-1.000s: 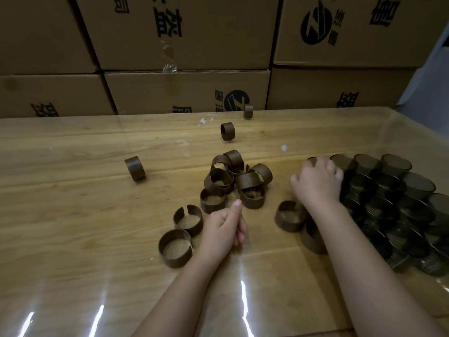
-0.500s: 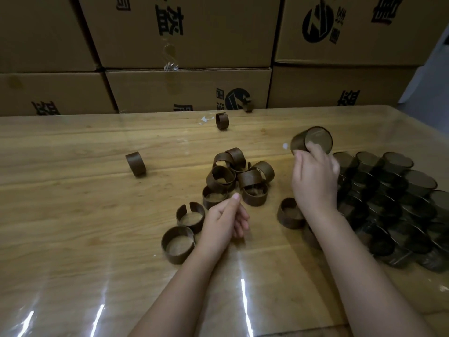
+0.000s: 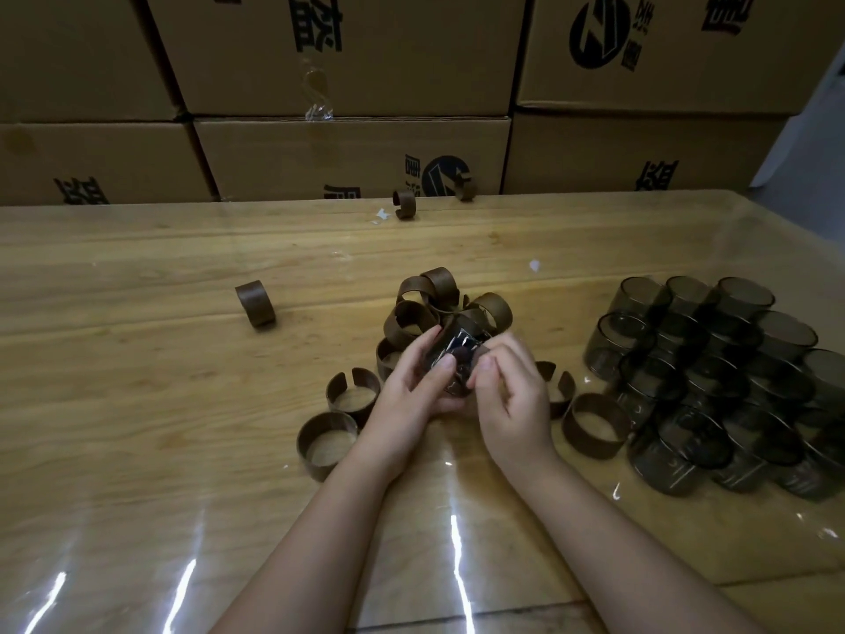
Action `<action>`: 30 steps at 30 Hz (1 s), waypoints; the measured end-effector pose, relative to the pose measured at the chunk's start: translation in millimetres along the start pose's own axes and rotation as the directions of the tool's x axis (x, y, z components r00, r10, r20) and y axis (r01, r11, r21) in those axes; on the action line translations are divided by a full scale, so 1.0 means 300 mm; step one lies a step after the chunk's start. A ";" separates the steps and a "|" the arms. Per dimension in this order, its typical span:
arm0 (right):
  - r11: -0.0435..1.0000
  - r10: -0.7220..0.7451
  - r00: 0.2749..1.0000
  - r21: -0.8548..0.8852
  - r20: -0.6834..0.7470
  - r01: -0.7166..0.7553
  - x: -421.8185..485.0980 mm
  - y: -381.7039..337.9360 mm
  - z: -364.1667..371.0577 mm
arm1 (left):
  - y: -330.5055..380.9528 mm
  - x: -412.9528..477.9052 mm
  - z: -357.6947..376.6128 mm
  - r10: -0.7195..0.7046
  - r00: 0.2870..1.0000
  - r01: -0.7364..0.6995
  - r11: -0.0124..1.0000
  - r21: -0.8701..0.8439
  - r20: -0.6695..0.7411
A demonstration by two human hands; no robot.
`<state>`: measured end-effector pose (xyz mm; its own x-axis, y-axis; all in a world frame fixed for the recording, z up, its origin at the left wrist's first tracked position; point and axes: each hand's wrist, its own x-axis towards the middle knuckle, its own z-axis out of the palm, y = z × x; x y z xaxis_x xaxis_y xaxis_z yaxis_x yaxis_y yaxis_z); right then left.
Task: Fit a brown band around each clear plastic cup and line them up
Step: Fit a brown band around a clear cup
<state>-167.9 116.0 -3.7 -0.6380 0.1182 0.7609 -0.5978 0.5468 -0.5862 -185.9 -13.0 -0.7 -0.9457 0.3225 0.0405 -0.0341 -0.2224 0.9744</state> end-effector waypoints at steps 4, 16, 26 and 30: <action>0.999 0.003 0.999 -0.039 -0.049 -0.005 -0.003 0.004 0.014 | 0.002 0.007 0.001 -0.026 0.999 0.025 0.999 -0.041 -0.028; 0.939 0.270 0.929 0.145 0.253 -0.312 -0.006 0.006 0.011 | -0.036 0.028 -0.015 0.026 0.995 -0.035 0.995 -0.091 -0.101; 0.948 0.299 0.943 0.068 0.147 -0.311 -0.012 0.012 0.015 | -0.024 0.013 0.016 0.187 0.964 -0.180 0.982 0.054 -0.188; 0.972 0.233 0.965 -0.046 0.119 -0.229 -0.014 -0.002 0.018 | -0.028 0.013 0.013 0.206 0.959 -0.201 0.979 0.047 -0.196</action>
<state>-167.5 110.7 -8.1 -0.8128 0.1434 0.5646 -0.4127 0.5424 -0.7318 -188.1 -6.4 -7.9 -0.9770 0.0831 0.1961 0.1716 -0.2389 0.9558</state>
